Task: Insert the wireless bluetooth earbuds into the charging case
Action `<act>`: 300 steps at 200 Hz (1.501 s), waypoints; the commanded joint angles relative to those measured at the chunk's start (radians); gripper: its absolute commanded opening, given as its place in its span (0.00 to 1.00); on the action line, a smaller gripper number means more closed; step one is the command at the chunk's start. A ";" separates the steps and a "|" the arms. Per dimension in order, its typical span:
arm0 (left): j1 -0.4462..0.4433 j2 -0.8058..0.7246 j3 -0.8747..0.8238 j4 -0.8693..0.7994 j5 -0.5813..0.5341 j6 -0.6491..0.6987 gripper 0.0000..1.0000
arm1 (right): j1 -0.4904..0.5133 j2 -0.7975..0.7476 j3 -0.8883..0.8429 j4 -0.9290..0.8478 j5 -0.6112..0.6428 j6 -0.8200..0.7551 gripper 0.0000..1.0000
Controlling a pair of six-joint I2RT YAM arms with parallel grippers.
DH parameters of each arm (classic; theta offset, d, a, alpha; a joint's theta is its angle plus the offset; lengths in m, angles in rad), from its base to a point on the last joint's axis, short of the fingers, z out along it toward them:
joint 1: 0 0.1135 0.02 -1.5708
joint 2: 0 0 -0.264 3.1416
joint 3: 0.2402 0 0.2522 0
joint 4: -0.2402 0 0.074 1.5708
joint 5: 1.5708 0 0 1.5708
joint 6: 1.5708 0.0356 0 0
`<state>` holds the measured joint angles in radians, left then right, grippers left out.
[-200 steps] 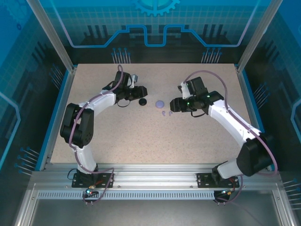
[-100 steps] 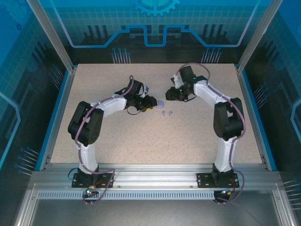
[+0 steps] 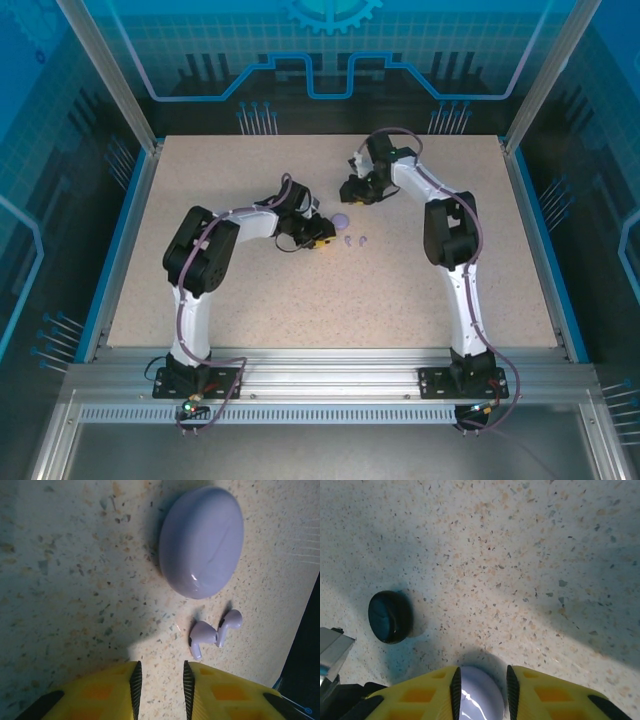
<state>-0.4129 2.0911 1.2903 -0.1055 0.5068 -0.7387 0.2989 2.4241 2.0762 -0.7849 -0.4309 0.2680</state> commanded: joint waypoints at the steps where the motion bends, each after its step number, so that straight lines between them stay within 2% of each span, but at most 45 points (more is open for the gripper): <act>1: -0.005 0.035 0.043 0.053 0.061 -0.034 0.31 | 0.007 0.042 0.060 -0.078 -0.044 -0.015 0.32; 53: -0.003 0.099 0.107 0.057 0.070 -0.037 0.32 | 0.018 0.076 0.073 -0.100 -0.063 -0.029 0.33; 95: 0.005 0.140 0.158 0.029 0.057 -0.034 0.29 | 0.022 0.075 0.048 -0.111 -0.066 -0.041 0.33; 136: 0.019 0.142 0.168 -0.002 0.027 -0.022 0.25 | 0.019 0.027 -0.032 -0.088 -0.043 -0.044 0.33; 215: 0.033 0.120 0.148 -0.052 -0.044 -0.007 0.25 | 0.019 -0.074 -0.147 -0.078 0.010 -0.035 0.34; 300: 0.048 0.057 0.139 -0.102 -0.069 0.035 0.41 | 0.005 -0.090 -0.145 -0.073 0.013 -0.004 0.35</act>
<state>-0.3943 2.1838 1.4345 -0.1204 0.4976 -0.7467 0.3111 2.3707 1.9358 -0.8227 -0.4187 0.2455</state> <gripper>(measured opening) 0.404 0.343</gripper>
